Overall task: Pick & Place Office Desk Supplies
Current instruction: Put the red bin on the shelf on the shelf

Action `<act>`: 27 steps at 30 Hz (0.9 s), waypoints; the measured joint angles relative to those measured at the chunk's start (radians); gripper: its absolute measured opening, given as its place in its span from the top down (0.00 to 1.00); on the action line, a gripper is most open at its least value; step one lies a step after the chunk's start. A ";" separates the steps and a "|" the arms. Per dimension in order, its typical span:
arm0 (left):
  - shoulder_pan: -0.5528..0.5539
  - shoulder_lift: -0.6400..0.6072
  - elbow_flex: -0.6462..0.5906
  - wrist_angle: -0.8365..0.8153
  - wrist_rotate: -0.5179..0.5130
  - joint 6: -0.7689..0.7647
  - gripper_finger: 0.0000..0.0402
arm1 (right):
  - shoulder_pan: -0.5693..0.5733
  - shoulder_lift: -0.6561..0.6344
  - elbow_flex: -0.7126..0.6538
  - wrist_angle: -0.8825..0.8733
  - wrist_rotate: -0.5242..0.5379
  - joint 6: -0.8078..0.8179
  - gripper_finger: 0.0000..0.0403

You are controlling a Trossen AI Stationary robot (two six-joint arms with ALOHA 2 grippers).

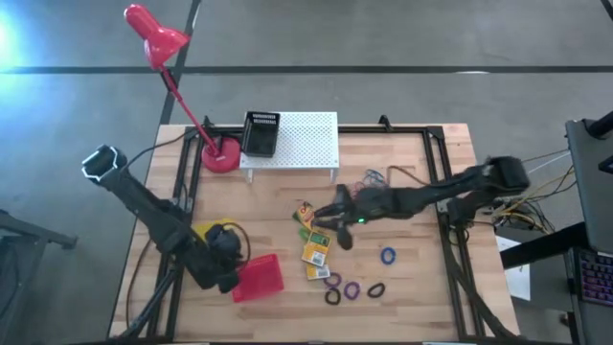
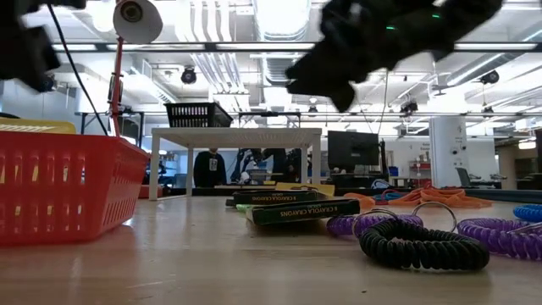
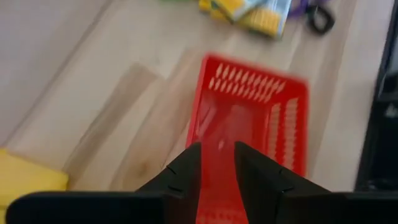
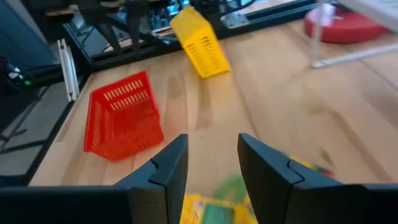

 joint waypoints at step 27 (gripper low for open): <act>0.072 0.001 -0.291 0.380 0.006 0.069 0.97 | 0.047 0.139 0.346 -0.456 -0.102 -0.155 0.70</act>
